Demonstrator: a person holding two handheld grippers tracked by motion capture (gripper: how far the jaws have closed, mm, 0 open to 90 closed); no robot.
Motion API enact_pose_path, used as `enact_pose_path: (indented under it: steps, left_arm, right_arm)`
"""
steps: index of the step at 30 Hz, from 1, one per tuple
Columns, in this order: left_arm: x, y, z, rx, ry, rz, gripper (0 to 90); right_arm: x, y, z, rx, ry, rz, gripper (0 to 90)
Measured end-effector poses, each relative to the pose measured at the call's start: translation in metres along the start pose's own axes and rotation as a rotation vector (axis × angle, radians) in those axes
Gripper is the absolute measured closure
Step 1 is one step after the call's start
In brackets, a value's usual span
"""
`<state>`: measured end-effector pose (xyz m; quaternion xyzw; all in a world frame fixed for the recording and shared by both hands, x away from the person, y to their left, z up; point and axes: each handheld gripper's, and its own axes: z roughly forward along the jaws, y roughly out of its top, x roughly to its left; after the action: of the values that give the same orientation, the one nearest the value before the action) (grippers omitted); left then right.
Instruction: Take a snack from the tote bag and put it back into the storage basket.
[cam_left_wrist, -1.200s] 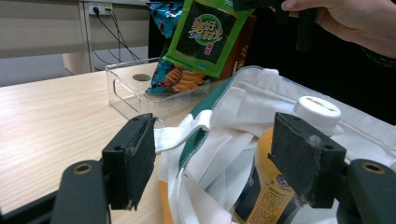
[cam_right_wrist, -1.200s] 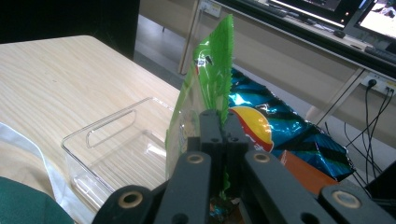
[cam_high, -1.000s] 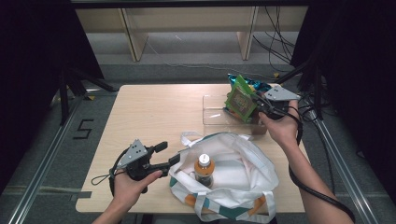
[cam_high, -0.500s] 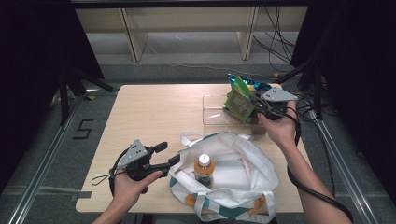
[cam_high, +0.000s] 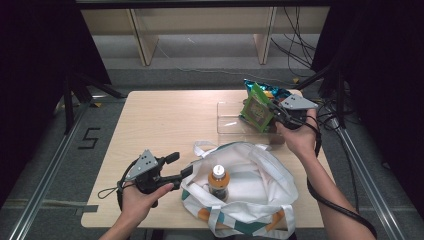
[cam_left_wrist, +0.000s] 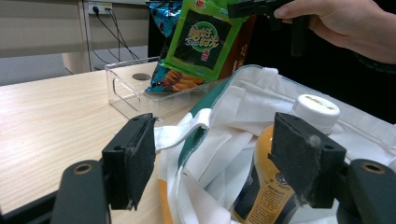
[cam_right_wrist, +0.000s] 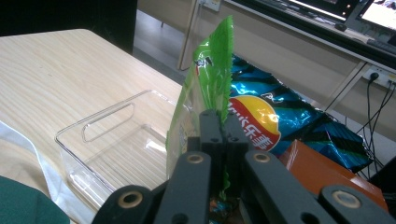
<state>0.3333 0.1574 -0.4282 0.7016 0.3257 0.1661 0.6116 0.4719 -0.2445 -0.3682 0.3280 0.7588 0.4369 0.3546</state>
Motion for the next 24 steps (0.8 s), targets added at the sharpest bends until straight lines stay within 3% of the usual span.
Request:
enact_pose_path:
  steps: [2, 4, 5, 7, 9, 13, 14, 17, 24]
  left_arm:
    - [0.000, 0.000, 0.000, 0.000, 0.001, -0.001, 30.3]
    - [0.000, 0.000, 0.000, 0.001, 0.001, 0.000, 30.3]
    - [0.000, 0.000, 0.000, 0.001, 0.000, 0.000, 30.3]
    - [0.000, 0.000, 0.000, 0.001, 0.000, 0.000, 30.3]
    - [0.000, 0.000, 0.000, 0.000, 0.000, -0.001, 30.3]
    - [0.000, 0.000, 0.000, 0.001, 0.000, 0.001, 30.3]
    - [0.000, 0.000, 0.000, 0.001, 0.000, 0.000, 30.3]
    - [0.000, 0.000, 0.000, 0.002, 0.000, 0.001, 30.3]
    - [-0.001, 0.000, 0.000, -0.003, 0.000, -0.004, 30.2]
  right_arm:
    - [0.000, -0.001, 0.000, -0.012, -0.022, -0.006, 90.0]
    - [-0.001, -0.002, 0.000, -0.005, -0.015, -0.006, 90.0]
    - [0.001, -0.003, 0.000, 0.005, -0.011, 0.019, 90.0]
    - [-0.001, -0.004, 0.001, -0.005, -0.018, -0.003, 90.0]
    - [0.001, -0.005, 0.000, 0.012, -0.013, 0.034, 90.0]
    - [-0.001, -0.006, 0.002, -0.003, -0.025, 0.011, 90.0]
    - [0.000, -0.007, 0.002, 0.007, -0.015, 0.031, 90.0]
    - [-0.001, -0.009, 0.003, 0.006, -0.024, 0.011, 90.0]
    - [-0.003, -0.013, 0.005, 0.027, -0.015, 0.021, 90.0]
